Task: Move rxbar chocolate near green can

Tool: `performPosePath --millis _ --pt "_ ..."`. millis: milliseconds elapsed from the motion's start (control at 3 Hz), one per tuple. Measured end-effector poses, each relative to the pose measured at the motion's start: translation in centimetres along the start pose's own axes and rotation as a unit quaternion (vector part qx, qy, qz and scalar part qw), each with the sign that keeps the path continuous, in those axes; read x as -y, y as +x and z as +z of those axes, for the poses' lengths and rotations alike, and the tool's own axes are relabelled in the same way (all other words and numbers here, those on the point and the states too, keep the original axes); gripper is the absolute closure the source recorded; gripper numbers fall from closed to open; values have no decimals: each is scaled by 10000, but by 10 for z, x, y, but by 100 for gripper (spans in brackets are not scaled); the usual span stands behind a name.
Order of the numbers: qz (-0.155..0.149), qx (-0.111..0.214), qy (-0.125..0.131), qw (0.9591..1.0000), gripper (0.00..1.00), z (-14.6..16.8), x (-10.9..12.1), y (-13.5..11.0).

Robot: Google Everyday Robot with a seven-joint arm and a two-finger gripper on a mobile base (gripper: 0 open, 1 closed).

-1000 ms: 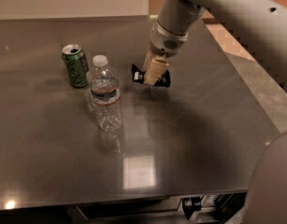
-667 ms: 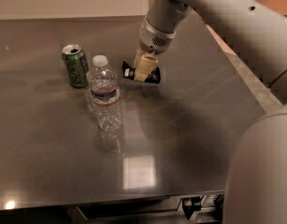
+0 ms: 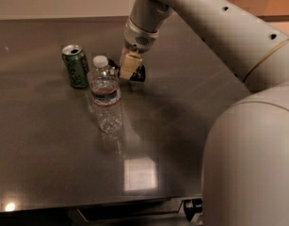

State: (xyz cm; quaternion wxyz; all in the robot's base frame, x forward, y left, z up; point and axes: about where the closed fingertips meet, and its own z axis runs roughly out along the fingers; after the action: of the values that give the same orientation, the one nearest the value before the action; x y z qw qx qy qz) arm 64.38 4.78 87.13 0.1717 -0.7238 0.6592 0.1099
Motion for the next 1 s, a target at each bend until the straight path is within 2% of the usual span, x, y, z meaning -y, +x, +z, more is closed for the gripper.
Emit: performPosePath --millis 333,1000 --pt "-78 -18 -25 10000 82 11 3 -15" --pt "-104 -29 -154 9998 35 31 1 -30"
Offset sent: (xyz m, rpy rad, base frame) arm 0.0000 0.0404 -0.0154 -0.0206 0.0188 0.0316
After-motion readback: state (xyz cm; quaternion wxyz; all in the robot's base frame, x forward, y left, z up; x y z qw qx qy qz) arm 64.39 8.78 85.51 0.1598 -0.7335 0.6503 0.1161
